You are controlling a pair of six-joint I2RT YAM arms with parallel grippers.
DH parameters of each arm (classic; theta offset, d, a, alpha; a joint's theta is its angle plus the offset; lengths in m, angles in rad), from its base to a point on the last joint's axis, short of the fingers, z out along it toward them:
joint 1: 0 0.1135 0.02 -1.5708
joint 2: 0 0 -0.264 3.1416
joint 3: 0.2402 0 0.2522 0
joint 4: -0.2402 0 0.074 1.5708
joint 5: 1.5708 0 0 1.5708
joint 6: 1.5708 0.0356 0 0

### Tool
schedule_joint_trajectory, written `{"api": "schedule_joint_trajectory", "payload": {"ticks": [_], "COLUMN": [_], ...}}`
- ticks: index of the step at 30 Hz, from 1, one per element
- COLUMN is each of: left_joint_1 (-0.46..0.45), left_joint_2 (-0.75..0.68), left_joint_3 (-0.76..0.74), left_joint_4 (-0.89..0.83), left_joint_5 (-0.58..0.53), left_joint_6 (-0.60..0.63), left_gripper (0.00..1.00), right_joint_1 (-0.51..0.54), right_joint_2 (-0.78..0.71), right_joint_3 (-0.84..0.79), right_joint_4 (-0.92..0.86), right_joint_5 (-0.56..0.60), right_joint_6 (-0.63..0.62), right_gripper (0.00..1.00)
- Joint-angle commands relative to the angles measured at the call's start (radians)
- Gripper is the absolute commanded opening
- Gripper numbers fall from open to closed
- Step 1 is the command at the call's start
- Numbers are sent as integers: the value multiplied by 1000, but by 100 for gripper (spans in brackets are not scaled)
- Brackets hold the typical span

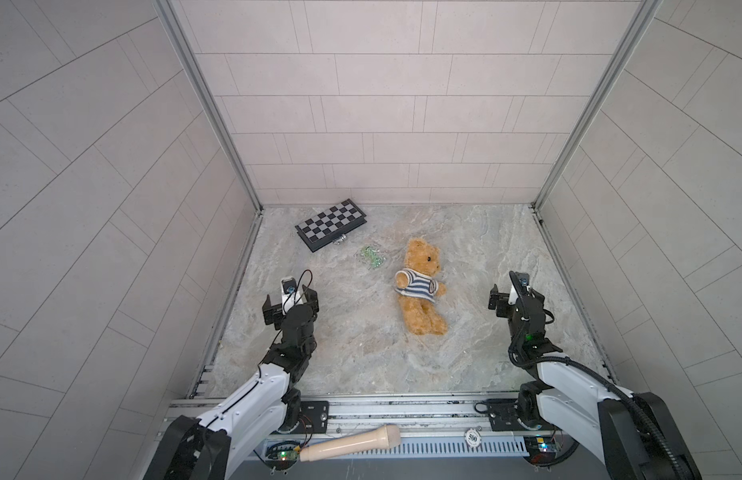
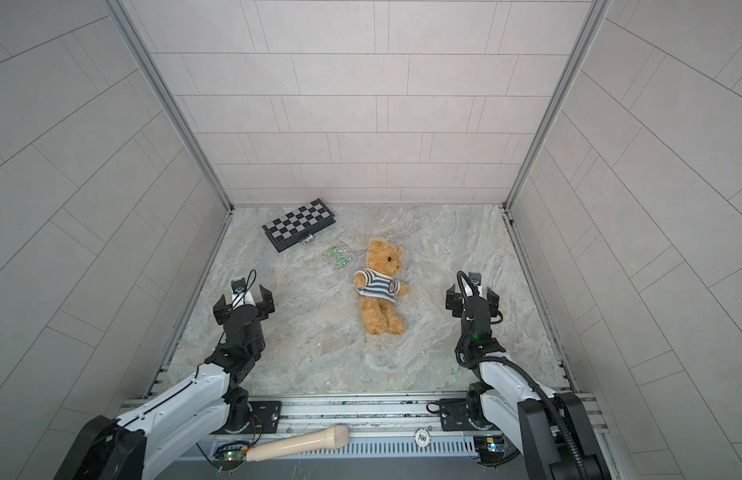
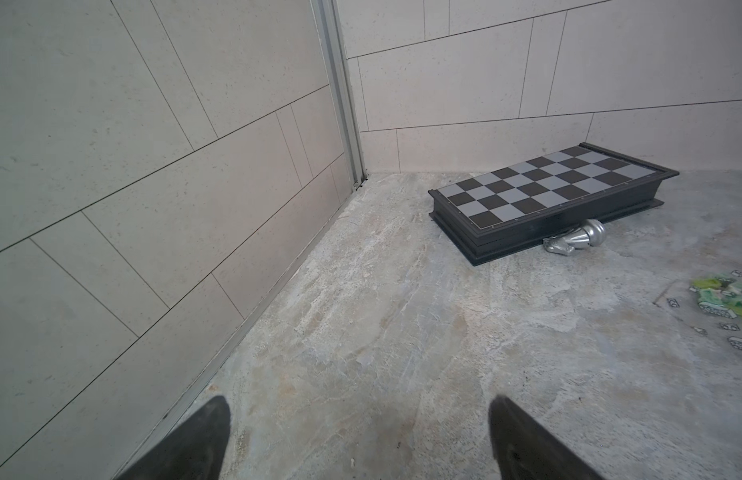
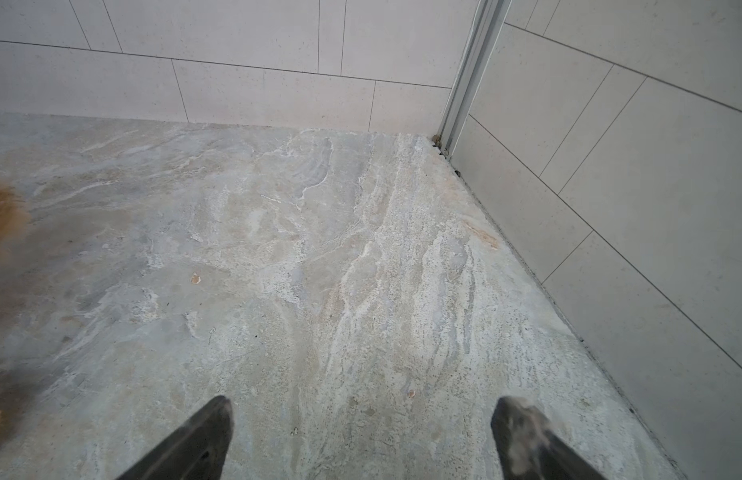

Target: Dress the teddy bear

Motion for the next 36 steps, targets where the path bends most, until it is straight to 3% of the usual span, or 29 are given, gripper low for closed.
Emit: {"api": "schedule_joint_trajectory", "payload": {"ticks": [1, 17, 27, 33, 36], "left_joint_1": [33, 162, 223, 225, 228], "left_joint_2": [38, 274, 371, 381, 461], "left_joint_3": [12, 93, 166, 152, 139], "left_joint_4": [85, 274, 271, 323, 439], "left_joint_5": [59, 203, 314, 375, 395], "left_joint_6": [9, -6, -30, -32, -47], "left_gripper": [100, 100, 100, 100, 100], "right_joint_1": [-5, -17, -26, -26, -26], "right_joint_2": [35, 320, 628, 595, 587], "right_joint_3": [7, 58, 39, 80, 103], "right_joint_4": [101, 389, 769, 642, 591], "right_joint_5": [14, 30, 31, 30, 31], "right_joint_6": [-1, -16, -23, -21, -21], "right_gripper": [100, 100, 100, 100, 100]}}
